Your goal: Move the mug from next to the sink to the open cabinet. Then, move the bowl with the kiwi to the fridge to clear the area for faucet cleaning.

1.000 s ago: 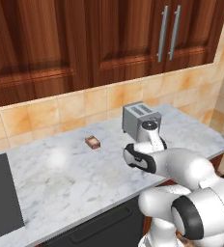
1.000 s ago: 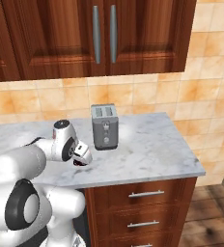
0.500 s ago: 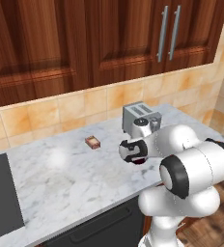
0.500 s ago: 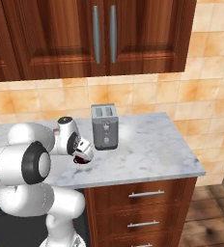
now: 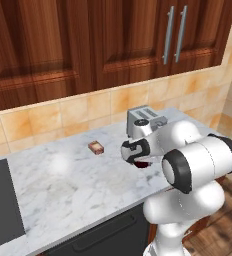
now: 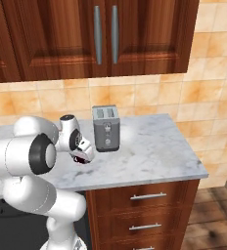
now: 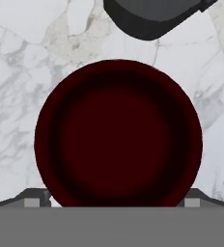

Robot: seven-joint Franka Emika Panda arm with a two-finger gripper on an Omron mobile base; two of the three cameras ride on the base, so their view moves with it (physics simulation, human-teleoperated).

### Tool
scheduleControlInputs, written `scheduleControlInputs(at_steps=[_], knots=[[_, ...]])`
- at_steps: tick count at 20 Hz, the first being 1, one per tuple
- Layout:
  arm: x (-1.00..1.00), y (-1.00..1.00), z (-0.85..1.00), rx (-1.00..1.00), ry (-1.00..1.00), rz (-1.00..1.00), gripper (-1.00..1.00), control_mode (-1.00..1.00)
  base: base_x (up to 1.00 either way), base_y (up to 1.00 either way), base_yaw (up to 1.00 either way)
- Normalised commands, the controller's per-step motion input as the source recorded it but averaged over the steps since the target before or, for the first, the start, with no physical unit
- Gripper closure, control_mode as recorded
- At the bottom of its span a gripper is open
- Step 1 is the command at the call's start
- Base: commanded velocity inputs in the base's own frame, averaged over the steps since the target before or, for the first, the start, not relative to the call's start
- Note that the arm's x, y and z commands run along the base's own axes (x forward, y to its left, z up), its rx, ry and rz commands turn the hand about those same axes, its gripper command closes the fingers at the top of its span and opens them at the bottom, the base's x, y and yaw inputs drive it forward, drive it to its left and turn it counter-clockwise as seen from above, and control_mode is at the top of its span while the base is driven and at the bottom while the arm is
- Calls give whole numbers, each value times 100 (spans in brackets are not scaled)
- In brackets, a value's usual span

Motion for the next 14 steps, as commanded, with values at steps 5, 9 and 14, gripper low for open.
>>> scheduleControlInputs(at_steps=[5,9,14], knots=[[3,0,0,0,0,0,-100,-100,0,0,0],[-36,-10,0,0,0,-12,-100,-100,0,0,0],[3,32,0,-1,0,-21,-100,-100,0,0,0]])
